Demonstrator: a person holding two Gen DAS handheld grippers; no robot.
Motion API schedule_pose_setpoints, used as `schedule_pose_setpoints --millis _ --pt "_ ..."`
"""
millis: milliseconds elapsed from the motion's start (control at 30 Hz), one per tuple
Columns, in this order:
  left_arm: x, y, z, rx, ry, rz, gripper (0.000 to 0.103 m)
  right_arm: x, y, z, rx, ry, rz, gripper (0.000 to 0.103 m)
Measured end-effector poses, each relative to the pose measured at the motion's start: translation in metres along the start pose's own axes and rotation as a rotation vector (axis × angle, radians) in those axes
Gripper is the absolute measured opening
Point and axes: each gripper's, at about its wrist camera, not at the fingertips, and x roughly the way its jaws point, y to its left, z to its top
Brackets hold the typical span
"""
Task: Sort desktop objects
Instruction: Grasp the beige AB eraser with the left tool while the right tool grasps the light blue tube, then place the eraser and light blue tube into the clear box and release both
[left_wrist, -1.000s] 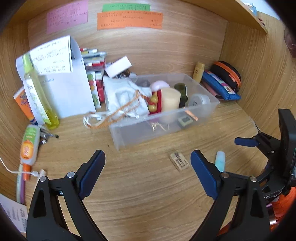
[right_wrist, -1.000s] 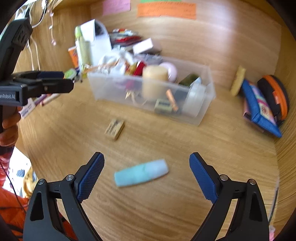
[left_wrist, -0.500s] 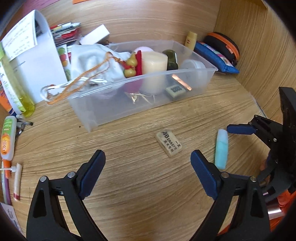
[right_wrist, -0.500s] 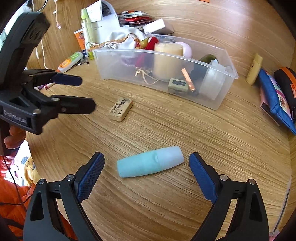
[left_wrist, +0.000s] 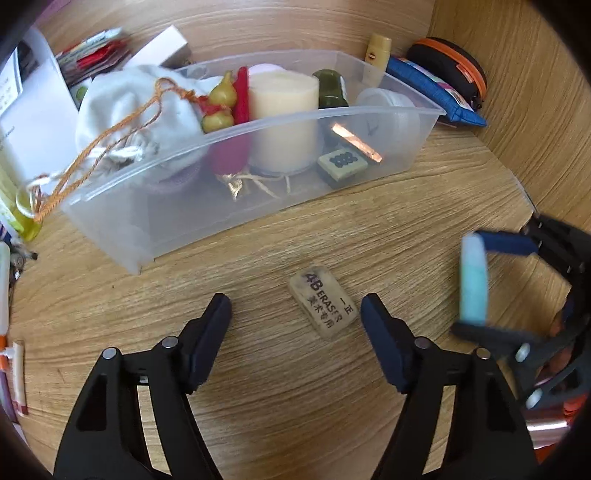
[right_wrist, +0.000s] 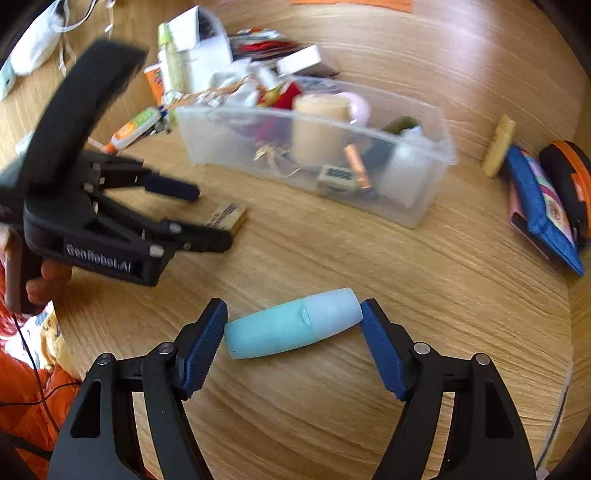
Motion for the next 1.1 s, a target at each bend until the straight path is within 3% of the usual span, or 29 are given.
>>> schedule_pose_setpoints --millis 133,400,600,833,1100 --pt "0.000 -0.010 -0.002 0.045 -0.016 0.032 0.056 -0.012 -0.016 0.003 0.052 -0.038 -0.024 0.071" --pt "-0.002 -0.016 -0.002 0.071 -0.035 0.017 0.029 -0.021 -0.029 0.011 0.096 -0.074 -0.007 0.071" --pt "-0.004 -0.011 -0.005 0.043 -0.047 0.011 0.028 -0.019 -0.027 0.017 0.103 -0.099 0.003 0.071" --pt "-0.027 -0.006 -0.005 0.012 -0.122 0.026 0.025 -0.018 -0.028 0.023 0.118 -0.112 0.052 0.071" --pt "-0.048 -0.005 -0.001 -0.001 -0.179 0.008 0.024 -0.022 -0.024 0.035 0.106 -0.144 0.041 0.071"
